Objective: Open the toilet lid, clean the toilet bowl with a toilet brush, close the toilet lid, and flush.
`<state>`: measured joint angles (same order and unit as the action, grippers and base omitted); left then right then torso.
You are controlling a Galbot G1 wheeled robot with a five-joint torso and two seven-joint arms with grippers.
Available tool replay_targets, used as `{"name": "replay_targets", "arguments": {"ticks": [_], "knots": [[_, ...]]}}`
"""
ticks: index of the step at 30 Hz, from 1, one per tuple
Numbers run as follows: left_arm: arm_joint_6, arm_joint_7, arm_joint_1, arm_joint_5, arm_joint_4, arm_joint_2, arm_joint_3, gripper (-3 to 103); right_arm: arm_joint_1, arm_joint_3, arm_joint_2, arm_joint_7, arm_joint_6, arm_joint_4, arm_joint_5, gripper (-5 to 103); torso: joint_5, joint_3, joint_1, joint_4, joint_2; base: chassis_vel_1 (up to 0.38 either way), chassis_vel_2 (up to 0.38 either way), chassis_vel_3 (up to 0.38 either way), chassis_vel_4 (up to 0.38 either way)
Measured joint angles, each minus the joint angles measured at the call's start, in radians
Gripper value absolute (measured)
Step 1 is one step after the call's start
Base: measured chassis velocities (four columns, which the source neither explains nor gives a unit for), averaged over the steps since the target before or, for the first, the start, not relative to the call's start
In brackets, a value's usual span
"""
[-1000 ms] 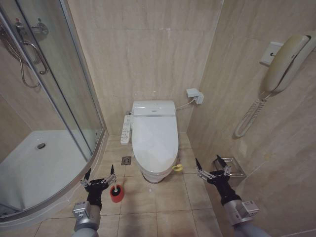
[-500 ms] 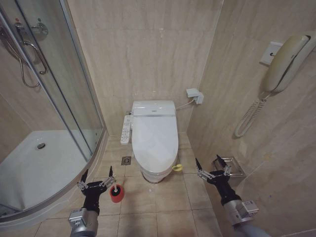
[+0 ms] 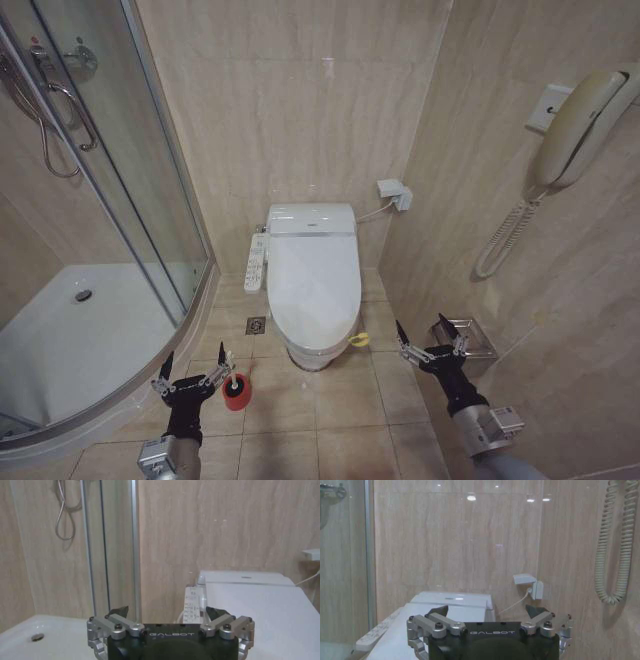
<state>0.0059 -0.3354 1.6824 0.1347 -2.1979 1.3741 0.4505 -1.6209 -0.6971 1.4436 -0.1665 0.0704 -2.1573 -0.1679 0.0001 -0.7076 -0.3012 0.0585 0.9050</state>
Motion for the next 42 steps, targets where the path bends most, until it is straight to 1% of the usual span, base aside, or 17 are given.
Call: {"name": "replay_targets", "arguments": {"ticks": [13, 20, 27, 42], "knots": [[0.003, 0.010, 0.008, 0.009, -0.005, 0.016, -0.012, 100, 0.000, 0.000, 0.000, 0.000, 0.000, 0.000, 0.000, 100, 0.0000, 0.000, 0.000, 0.0000, 0.000, 0.000, 0.000, 0.000, 0.000], [0.012, 0.010, 0.018, 0.030, -0.008, 0.016, -0.020, 100, 0.000, 0.000, 0.000, 0.000, 0.000, 0.000, 0.000, 100, 0.0000, 0.000, 0.000, 0.0000, 0.000, 0.000, 0.000, 0.000, 0.000], [0.012, 0.029, 0.023, 0.017, -0.008, 0.021, -0.016, 100, 0.000, 0.000, 0.000, 0.000, 0.000, 0.000, 0.000, 100, -0.0001, 0.000, 0.000, 0.0000, 0.000, 0.000, 0.000, 0.000, 0.000], [0.012, 0.030, 0.024, 0.015, -0.006, 0.021, -0.015, 100, 0.000, 0.000, 0.000, 0.000, 0.000, 0.000, 0.000, 100, -0.0001, 0.000, 0.000, 0.0000, 0.000, 0.000, 0.000, 0.000, 0.000]]}}
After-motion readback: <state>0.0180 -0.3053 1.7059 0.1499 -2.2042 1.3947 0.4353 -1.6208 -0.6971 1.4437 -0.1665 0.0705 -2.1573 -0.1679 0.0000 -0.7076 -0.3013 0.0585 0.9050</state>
